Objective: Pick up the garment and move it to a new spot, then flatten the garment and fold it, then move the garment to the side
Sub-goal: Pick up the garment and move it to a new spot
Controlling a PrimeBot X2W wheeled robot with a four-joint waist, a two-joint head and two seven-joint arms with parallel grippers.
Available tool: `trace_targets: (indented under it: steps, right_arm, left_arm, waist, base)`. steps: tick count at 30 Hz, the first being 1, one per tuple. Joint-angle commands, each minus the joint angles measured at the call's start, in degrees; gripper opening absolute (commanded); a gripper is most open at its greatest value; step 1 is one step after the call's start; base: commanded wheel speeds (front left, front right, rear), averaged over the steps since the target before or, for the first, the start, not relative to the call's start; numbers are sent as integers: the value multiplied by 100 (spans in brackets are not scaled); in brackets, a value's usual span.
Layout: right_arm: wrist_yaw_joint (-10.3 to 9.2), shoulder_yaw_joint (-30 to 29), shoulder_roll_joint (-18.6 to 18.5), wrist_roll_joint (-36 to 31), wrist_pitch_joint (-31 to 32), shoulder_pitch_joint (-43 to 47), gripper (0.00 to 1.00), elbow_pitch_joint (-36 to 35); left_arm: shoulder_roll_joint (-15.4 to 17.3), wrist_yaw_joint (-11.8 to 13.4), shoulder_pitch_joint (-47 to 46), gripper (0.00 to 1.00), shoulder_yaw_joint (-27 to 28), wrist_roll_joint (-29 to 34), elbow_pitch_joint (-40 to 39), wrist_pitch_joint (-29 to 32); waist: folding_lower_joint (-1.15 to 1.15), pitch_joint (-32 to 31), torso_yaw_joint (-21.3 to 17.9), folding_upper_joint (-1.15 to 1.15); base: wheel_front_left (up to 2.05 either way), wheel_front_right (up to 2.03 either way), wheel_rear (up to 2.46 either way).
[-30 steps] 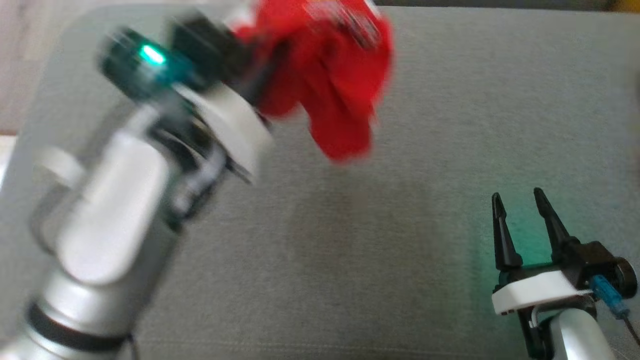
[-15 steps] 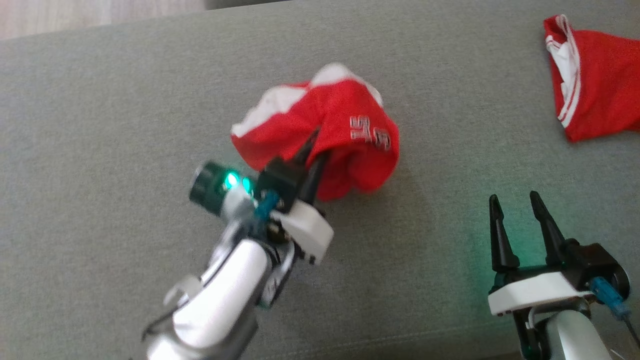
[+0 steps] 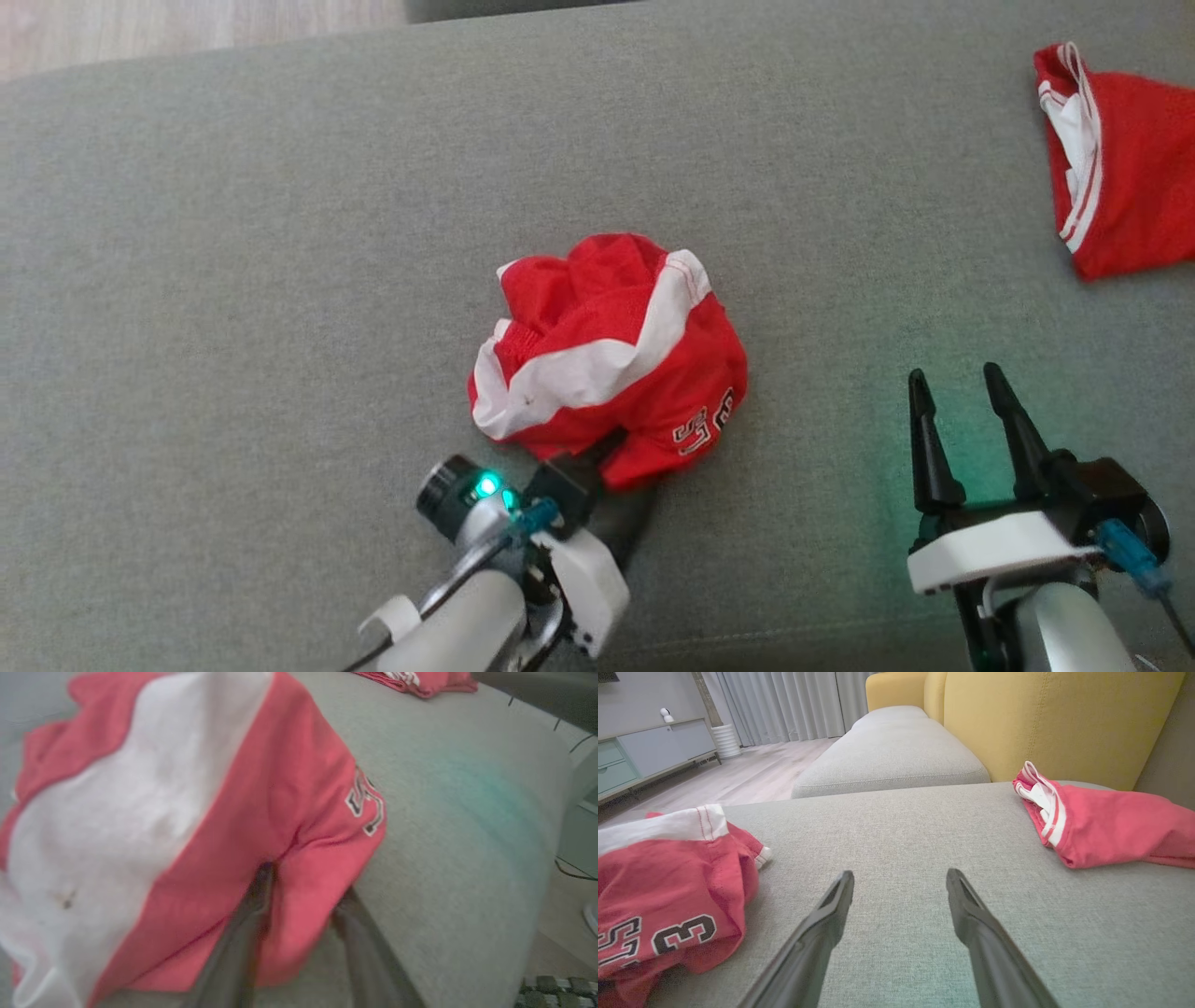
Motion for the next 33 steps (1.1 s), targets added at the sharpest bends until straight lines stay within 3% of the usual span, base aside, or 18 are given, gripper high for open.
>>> trace_targets:
  steps: [1,4,8,13,19,24,28,33]
  right_arm:
    - [-4,169,-22,-1,-63,5,100,-136]
    - [-4,184,-22,2,-63,34,100,-85]
    - [-4,202,-22,13,-63,132,100,-32]
    - [-4,119,-22,19,-63,283,100,-69]
    - [-4,-86,-22,-43,-63,528,100,-175]
    - [-4,-280,-22,-164,-63,727,100,-291]
    - [-4,-390,-21,-241,-63,805,100,-366]
    - [-4,-437,-21,-220,-63,797,100,-398]
  left_arm:
    - [-36,-81,-71,99,78,-74,-92,-87]
    - [-58,-355,20,100,-49,-331,-62,-169]
    - [-67,-493,177,100,-76,-701,-412,-242]
    - [23,-91,473,100,257,-725,-1256,-276]
    - [496,622,1059,100,1014,-544,-2179,-280]
    - [802,990,1571,100,1673,-493,-2550,-281]
    - [964,1106,1942,100,2190,-452,-2680,-281]
    - [983,1019,2316,100,2942,-428,-2759,-281]
  waist:
    - [0,-45,29,0]
    - [0,-127,58,0]
    - [0,-311,68,0]
    - [0,-537,89,0]
    - [0,-790,237,0]
    - [0,-969,489,0]
    - [0,-1067,720,0]
    - [0,-1129,1004,0]
  base:
    - [0,0,0]
    - [0,0,0]
    - [0,0,0]
    - [0,0,0]
    - [0,0,0]
    - [0,0,0]
    - [0,0,0]
    - [0,0,0]
